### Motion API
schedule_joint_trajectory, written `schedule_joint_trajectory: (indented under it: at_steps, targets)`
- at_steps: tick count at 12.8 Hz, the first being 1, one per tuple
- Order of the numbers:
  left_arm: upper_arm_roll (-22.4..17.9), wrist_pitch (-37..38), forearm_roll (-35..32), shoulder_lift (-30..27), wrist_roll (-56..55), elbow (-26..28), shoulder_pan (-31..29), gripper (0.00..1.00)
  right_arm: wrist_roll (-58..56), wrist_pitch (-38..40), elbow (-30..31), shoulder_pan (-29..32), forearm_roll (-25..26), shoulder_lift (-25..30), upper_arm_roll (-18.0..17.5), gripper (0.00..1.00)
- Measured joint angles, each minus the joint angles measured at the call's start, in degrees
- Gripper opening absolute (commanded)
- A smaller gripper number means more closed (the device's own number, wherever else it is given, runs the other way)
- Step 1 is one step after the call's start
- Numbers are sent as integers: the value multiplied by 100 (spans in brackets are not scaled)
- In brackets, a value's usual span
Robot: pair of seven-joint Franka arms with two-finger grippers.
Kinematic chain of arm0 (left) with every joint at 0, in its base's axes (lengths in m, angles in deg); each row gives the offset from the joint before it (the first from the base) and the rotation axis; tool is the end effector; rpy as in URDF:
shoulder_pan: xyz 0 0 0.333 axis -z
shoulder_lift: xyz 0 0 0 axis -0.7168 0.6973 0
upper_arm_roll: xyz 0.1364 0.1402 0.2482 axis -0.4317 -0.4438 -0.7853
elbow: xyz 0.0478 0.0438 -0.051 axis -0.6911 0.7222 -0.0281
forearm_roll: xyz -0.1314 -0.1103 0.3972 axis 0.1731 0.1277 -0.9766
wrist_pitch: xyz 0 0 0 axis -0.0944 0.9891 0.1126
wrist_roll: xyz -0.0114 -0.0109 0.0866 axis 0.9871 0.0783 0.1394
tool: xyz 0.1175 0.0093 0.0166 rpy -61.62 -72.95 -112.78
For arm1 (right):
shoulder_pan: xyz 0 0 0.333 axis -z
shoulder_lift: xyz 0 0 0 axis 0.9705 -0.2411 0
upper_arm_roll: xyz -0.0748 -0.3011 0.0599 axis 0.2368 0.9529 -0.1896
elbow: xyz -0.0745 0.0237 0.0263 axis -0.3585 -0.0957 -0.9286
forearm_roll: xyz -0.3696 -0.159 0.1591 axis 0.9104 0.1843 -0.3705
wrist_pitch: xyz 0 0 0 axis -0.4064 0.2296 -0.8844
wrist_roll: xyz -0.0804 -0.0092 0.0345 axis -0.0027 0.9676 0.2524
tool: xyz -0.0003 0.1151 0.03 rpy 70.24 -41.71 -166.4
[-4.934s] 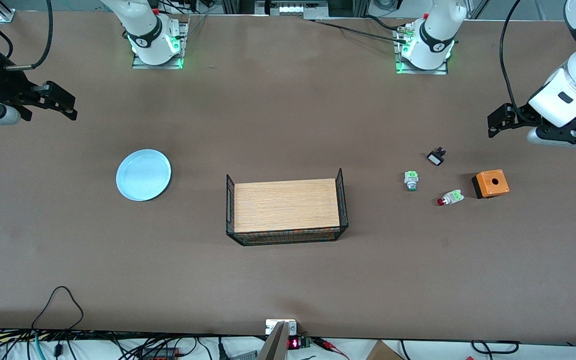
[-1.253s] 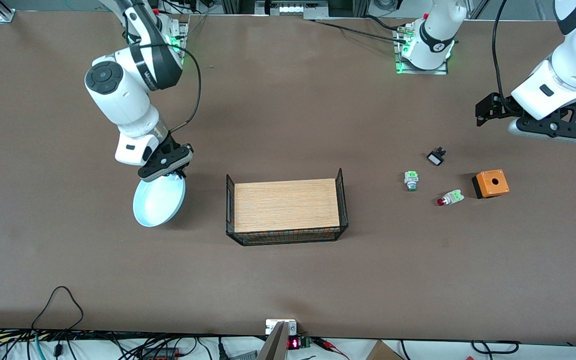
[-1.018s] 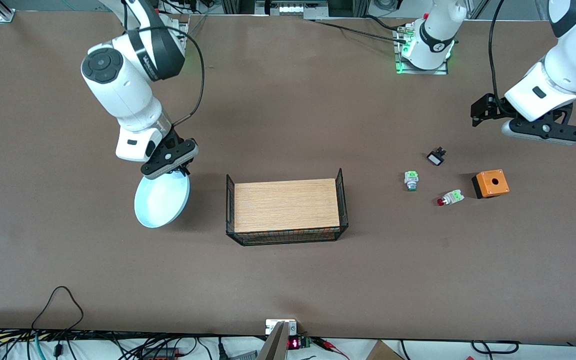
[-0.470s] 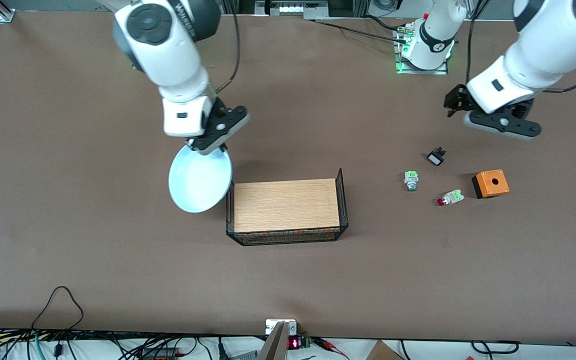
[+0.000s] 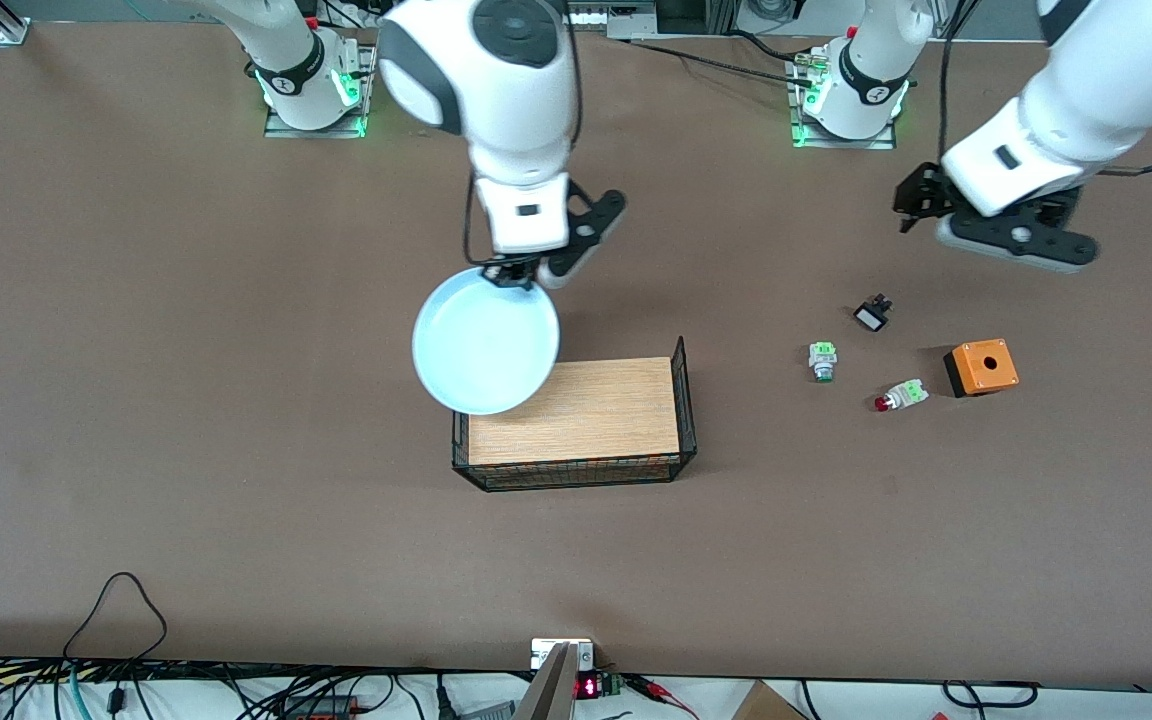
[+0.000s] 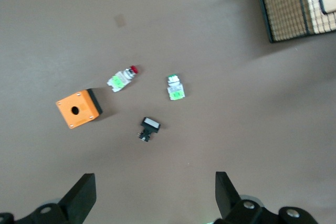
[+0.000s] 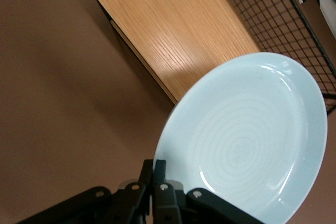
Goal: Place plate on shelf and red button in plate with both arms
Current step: 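Carry the plate with the right gripper onto the wooden board in the basket, then release the plate and withdraw the right gripper while the left gripper reaches the red button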
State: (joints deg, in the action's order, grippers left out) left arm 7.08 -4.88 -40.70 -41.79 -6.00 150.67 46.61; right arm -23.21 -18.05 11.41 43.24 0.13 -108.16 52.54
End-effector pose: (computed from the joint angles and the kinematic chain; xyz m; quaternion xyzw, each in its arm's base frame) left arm 0.5639 -0.1034 0.5610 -0.9925 0.1145 0.0363 0.0220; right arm 0.5258 0.5306 0.4507 0.8760 0.4742 0.0483 0.0733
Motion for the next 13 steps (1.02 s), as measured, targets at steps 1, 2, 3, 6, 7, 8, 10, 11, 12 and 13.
schedule_joint_trajectory:
  at_steps: [1,2,3,6,7,8,10,11,12,13]
  targets:
    - [-16,7,0,-2,13,-28,-177,100,20,-87,-26,-161,177,-142,2,0]
    - [-45,7,0,-1,27,-29,-316,100,34,-192,-46,-302,355,-279,3,0]
    - [-63,5,0,3,31,-29,-384,100,34,-298,-58,-419,545,-399,4,0]
    - [-44,4,0,17,30,-31,-388,100,34,-658,-64,-614,996,-693,5,0]
    - [-41,4,0,18,30,-31,-384,100,35,-742,-65,-649,1169,-805,5,0]
    - [-39,4,0,19,30,-31,-380,100,35,-799,-66,-670,1351,-925,6,0]
    - [-10,37,0,70,23,-28,-369,100,43,-893,-70,-675,1638,-1163,9,0]
    - [12,128,0,131,18,-26,-359,100,44,-978,-71,-675,1764,-1257,12,0]
    - [20,219,0,199,18,-25,-356,100,44,-1036,-73,-675,1864,-1329,17,0]
    - [17,253,0,270,18,-26,-360,100,45,-1066,-77,-677,1945,-1373,19,13]
